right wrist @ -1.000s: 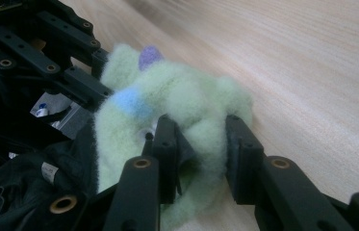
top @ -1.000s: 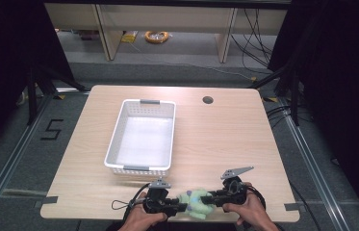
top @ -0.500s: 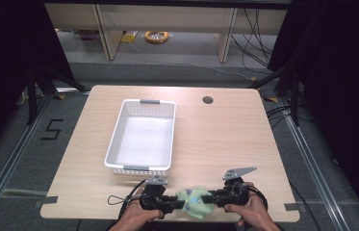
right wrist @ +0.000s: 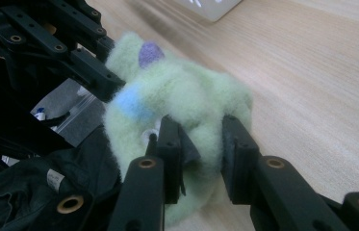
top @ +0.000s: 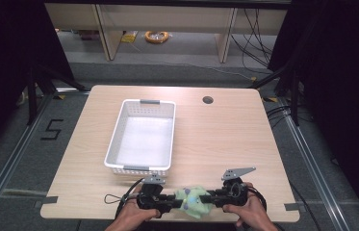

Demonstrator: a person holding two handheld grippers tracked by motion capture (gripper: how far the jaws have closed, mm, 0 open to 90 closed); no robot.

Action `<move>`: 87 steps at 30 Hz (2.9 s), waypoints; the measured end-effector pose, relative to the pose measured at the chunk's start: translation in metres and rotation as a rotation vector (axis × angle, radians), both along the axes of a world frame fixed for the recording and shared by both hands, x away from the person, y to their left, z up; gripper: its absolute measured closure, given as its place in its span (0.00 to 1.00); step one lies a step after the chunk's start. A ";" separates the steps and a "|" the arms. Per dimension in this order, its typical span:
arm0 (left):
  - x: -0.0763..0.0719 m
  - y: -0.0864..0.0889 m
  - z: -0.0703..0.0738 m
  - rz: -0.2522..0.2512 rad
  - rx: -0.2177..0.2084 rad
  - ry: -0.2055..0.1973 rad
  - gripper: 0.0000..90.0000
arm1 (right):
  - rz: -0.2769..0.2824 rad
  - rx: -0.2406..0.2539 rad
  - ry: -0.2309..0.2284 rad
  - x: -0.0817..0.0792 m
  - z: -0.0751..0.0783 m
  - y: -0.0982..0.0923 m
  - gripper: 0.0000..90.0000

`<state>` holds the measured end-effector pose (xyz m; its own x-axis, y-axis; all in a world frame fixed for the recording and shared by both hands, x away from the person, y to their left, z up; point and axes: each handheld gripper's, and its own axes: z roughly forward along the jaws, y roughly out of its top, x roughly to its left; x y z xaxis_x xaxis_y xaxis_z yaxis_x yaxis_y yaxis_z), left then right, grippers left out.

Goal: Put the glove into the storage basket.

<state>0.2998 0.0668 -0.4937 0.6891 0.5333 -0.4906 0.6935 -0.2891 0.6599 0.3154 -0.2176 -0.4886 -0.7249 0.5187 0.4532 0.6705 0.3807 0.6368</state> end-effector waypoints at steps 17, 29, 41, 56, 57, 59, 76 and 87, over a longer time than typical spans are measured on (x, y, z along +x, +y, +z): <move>0.006 0.016 0.037 0.004 -0.027 -0.087 0.81 | -0.001 0.008 -0.091 0.009 0.035 0.011 0.82; 0.018 0.045 0.078 0.025 -0.004 -0.151 0.80 | 0.045 0.004 -0.165 0.033 0.077 0.040 0.82; 0.052 0.086 0.101 0.081 0.042 -0.113 0.80 | 0.050 0.007 -0.129 0.070 0.101 0.085 0.82; 0.097 0.125 0.095 0.161 0.097 -0.038 0.80 | 0.042 -0.045 -0.083 0.120 0.096 0.139 0.82; 0.100 0.126 0.094 0.165 0.095 -0.030 0.80 | 0.045 -0.044 -0.082 0.123 0.095 0.141 0.82; 0.105 0.128 0.091 0.163 0.103 -0.022 0.80 | 0.039 -0.057 -0.087 0.129 0.092 0.144 0.82; 0.131 0.135 0.060 0.199 0.204 0.059 0.80 | 0.002 -0.158 -0.008 0.153 0.058 0.173 0.81; 0.134 0.134 0.045 0.187 0.260 0.090 0.79 | 0.011 -0.232 -0.002 0.155 0.045 0.183 0.80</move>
